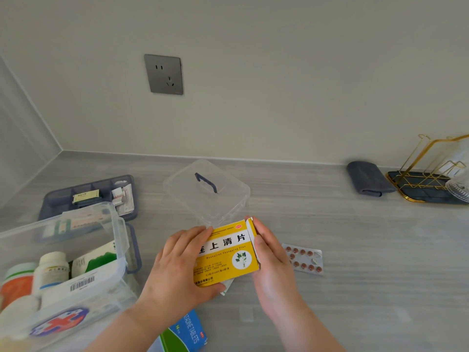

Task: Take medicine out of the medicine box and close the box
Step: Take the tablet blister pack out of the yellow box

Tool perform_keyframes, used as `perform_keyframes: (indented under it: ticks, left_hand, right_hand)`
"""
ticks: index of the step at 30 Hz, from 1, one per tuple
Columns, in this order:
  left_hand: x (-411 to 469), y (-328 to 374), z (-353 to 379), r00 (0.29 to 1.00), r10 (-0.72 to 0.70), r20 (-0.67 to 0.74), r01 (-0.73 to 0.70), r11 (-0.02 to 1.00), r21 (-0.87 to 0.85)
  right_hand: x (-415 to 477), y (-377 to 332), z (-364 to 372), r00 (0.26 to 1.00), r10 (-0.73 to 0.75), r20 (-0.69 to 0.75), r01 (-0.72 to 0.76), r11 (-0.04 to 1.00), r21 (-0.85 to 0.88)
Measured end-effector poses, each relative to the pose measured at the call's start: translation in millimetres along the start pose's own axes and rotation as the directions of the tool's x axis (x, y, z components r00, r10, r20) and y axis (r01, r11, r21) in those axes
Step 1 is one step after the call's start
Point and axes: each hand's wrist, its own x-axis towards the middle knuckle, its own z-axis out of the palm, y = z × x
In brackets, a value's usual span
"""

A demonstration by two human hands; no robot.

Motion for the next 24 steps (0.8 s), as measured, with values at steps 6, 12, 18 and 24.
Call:
perform_keyframes:
  ticks: [6,12,18,24]
  left_hand:
    - [0,1,1,1.0,-0.001,-0.018,0.002,1.0,0.018]
    - [2,0,2,1.0,0.007,-0.03,-0.006,0.999,0.035]
    - [-1,-2,1,0.999,0.003,-0.04,-0.002,1.0,0.009]
    - [-3,-3,0,0.999,-0.005,-0.037,0.004,1.0,-0.007]
  right_hand:
    - [1,6,-1,1.0,0.002,-0.005,-0.003,0.997,-0.082]
    - [-1,7,1,0.997,-0.043,0.057,0.054,0.975,-0.215]
    - [6,5,-8,0.999,-0.035,-0.039,0.028,0.986,-0.165]
    - [10,3,-18,0.999,0.032,-0.029,-0.033,0.998,-0.057]
